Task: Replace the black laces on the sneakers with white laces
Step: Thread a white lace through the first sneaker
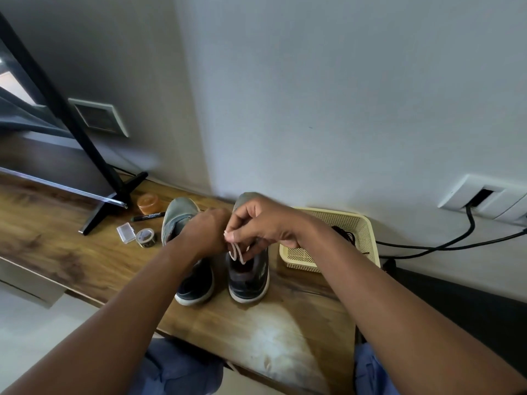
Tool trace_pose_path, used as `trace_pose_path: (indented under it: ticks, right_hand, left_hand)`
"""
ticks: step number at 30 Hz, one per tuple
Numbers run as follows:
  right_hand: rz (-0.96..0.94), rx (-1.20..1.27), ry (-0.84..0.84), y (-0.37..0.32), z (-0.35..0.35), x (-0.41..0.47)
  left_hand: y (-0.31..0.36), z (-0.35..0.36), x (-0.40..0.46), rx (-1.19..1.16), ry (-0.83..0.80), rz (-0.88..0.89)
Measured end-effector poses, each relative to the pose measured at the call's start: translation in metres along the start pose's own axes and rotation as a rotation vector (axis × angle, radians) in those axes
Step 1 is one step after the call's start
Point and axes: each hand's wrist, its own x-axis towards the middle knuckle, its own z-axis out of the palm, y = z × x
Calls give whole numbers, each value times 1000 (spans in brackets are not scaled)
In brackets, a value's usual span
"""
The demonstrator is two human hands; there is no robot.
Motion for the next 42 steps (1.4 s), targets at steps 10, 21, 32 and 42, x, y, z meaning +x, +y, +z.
trace_pose_path:
  ticks: [10, 21, 32, 42]
  right_hand:
    - [-61, -444, 133, 19, 8, 1]
    - [58, -663, 171, 33, 8, 3]
    - [-99, -1084, 395, 45, 38, 11]
    - [-66, -1057, 294, 42, 35, 4]
  left_hand:
    - [17, 33, -3, 82, 189, 76]
    - [13, 22, 2, -25, 156, 257]
    - [11, 14, 10, -230, 128, 111]
    - [14, 1, 21, -15, 113, -36]
